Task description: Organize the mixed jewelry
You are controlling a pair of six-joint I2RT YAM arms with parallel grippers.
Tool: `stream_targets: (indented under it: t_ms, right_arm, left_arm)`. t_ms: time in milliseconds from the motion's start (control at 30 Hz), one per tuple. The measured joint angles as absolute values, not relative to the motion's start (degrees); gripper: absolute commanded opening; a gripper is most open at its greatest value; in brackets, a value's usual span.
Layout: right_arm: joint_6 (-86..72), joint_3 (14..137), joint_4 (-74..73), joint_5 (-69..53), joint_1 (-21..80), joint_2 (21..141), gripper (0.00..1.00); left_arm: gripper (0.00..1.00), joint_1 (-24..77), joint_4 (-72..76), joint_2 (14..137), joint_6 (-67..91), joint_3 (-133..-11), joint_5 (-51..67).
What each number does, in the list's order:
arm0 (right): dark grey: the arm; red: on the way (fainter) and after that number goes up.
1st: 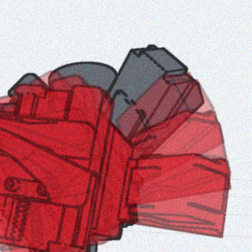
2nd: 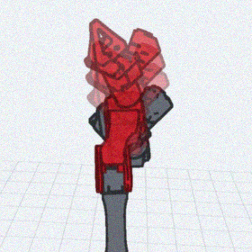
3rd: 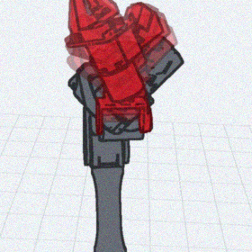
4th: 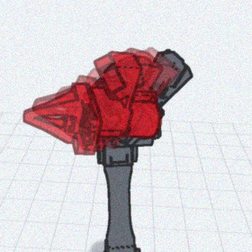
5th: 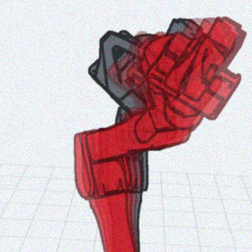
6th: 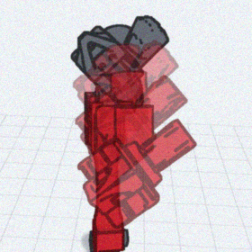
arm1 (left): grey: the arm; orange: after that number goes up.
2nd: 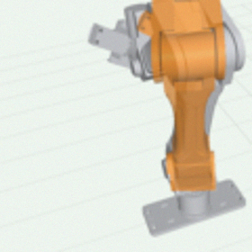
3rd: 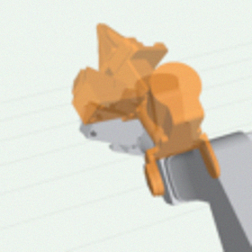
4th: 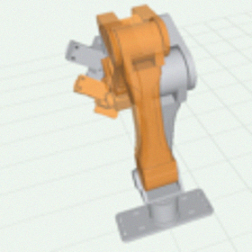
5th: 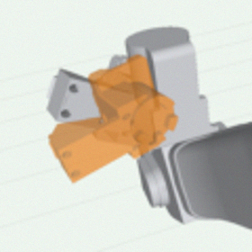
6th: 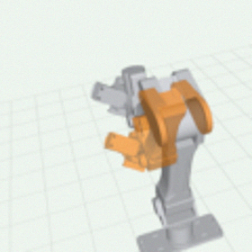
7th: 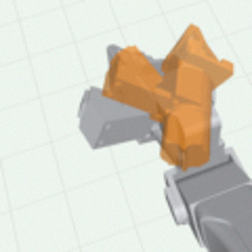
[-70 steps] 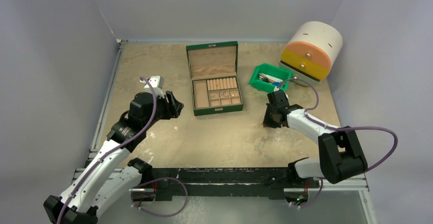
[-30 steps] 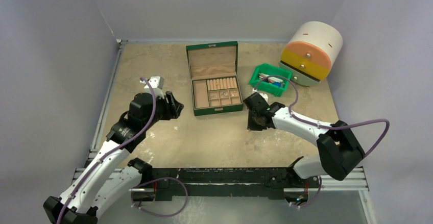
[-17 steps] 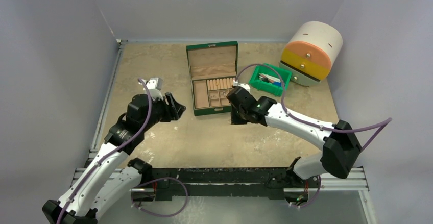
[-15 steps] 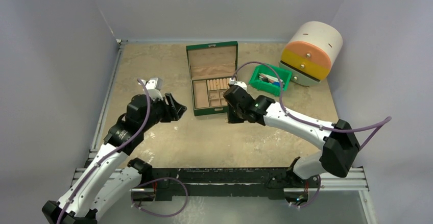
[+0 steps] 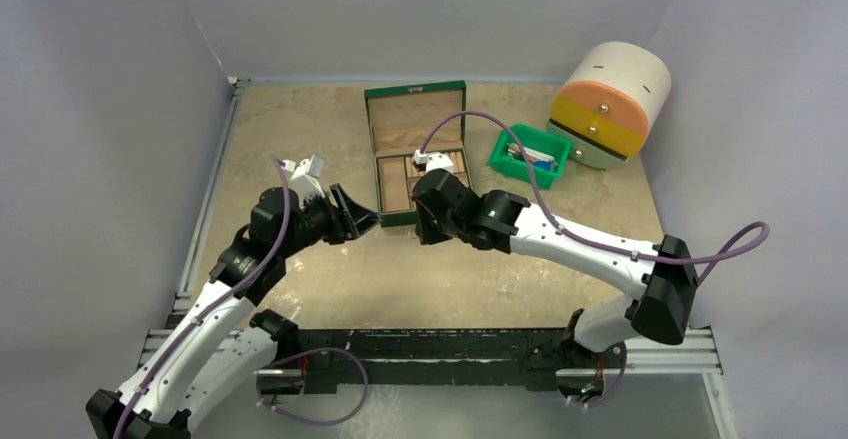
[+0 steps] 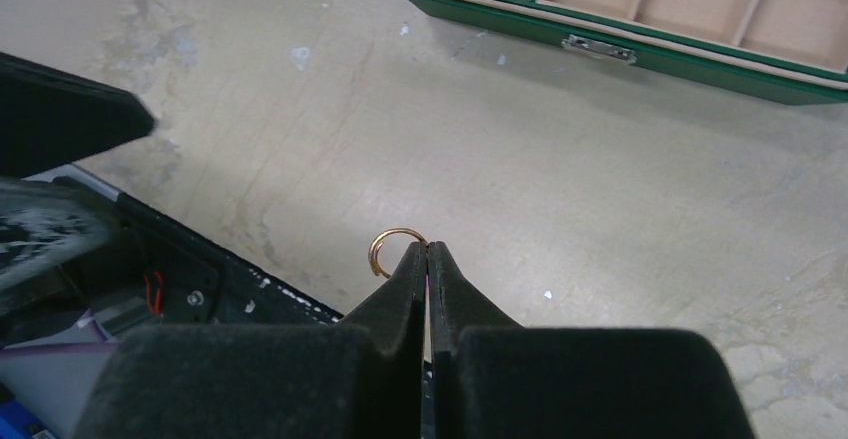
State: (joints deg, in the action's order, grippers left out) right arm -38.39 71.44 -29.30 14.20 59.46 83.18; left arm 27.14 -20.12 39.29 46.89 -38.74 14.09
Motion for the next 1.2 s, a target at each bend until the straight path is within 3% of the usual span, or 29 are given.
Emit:
stream_targets:
  t_ms: [333,1200]
  right_arm:
    - [-36.1,72.1,-25.0,14.2,62.3,80.1,0.0]
    - [-35.3,72.1,-20.9,17.1,65.0,77.5,0.0]
  left_arm:
    - [0.45,27.1,-13.3,41.1,52.4,-36.7,21.1]
    - [0.35,27.1,-8.6,42.5,56.0,-36.6,26.2]
